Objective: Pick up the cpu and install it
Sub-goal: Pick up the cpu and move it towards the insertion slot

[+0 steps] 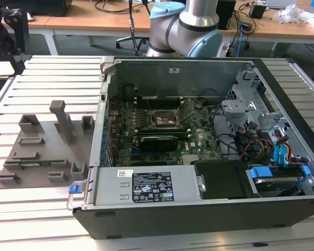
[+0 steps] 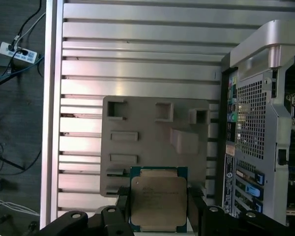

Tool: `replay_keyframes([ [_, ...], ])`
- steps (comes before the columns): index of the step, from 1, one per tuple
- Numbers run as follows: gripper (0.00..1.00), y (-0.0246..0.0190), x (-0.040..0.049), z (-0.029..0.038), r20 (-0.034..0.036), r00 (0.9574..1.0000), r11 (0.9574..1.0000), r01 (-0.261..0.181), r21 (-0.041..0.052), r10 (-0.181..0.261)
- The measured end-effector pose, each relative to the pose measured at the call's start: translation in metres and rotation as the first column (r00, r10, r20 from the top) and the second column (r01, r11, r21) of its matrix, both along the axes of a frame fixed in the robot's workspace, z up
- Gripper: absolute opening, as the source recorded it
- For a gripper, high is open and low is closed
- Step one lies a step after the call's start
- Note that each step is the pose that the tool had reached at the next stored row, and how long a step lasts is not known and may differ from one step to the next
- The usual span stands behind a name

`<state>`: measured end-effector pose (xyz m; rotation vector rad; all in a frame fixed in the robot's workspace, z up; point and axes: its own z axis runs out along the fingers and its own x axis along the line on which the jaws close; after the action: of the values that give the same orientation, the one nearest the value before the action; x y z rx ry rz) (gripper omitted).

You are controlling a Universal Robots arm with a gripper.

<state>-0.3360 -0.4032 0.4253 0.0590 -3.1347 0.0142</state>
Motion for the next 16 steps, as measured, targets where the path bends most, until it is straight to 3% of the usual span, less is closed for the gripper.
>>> replay_keyframes([
  [1, 0.55, 0.0, 0.0101, -0.0065, 0.0, 1.0, 1.0, 0.0, 0.0, 0.0],
  [16, 0.55, 0.0, 0.0297, -0.0171, 0.0, 1.0, 1.0, 0.0, 0.0, 0.0],
])
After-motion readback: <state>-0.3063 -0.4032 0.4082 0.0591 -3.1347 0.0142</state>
